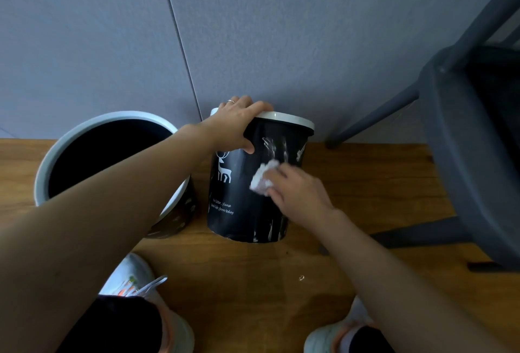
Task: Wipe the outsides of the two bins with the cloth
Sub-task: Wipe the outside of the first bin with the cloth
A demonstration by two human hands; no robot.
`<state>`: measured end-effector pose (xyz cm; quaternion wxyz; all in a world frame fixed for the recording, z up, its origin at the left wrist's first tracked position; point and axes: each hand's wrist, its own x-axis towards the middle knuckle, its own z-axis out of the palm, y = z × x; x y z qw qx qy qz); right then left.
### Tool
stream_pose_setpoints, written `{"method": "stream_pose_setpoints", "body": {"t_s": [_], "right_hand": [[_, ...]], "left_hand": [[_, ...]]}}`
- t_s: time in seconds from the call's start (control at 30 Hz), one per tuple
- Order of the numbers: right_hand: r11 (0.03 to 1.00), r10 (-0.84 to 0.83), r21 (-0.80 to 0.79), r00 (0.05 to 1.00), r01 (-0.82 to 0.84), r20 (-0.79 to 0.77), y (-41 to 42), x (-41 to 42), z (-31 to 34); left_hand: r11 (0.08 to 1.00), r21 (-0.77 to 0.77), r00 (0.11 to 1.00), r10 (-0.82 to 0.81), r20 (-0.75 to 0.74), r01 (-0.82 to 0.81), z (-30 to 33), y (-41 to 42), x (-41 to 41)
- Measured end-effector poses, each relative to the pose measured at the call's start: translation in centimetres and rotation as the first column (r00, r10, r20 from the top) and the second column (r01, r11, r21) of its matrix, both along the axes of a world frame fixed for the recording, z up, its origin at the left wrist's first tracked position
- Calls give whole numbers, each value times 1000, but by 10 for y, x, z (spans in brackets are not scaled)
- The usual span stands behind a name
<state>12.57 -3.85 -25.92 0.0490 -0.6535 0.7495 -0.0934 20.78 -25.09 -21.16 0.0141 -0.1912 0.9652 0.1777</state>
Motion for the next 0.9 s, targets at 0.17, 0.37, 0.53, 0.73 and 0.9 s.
{"method": "stream_pose_setpoints", "body": {"t_s": [0.17,0.37,0.53,0.73,0.9], "right_hand": [[917,278,285,960,-278,38,35,20,-32],[993,112,54,989,-107,-96,-1,-8,1],[983,-138,-125,990,133,-32,-28,-19,23],[987,122,106,992,-120,-16,9,-3,6],[999,-21,-45,998,19,-61,-11,-19,19]], "left_hand": [[1000,-4,1000,-27,-7,27,-1,1,-1],[1000,-18,1000,-6,15,7,1,2,2],[1000,-20,1000,-16,11,16,2,3,2],[998,-34,999,-52,18,52,2,3,2],[995,-55,995,-80,51,83,2,3,1]]}}
